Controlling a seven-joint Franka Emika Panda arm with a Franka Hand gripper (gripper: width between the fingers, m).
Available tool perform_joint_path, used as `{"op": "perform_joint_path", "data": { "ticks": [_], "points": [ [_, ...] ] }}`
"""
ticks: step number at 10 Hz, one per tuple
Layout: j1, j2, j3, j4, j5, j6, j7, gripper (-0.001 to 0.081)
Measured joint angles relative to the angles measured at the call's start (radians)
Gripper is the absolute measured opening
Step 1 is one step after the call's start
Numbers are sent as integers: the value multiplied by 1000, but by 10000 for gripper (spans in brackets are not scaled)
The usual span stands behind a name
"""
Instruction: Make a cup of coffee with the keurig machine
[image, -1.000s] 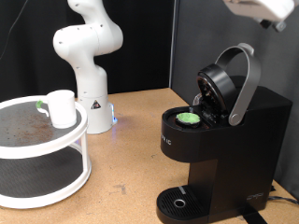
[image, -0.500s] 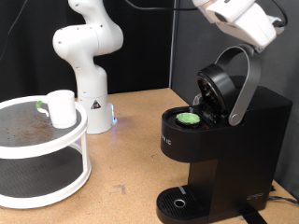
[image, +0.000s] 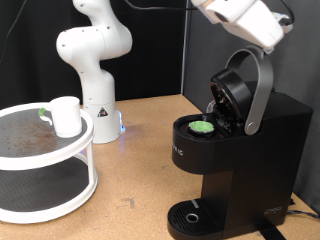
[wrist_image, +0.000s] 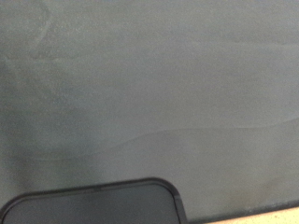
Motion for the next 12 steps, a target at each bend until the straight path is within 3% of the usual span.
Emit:
{"op": "perform_joint_path", "data": {
  "ticks": [4, 12],
  "points": [
    [-51, -17, -47, -25, -82, -81, -5, 0],
    [-146, -49, -148, -170, -154, -93, -229, 0]
  ]
}}
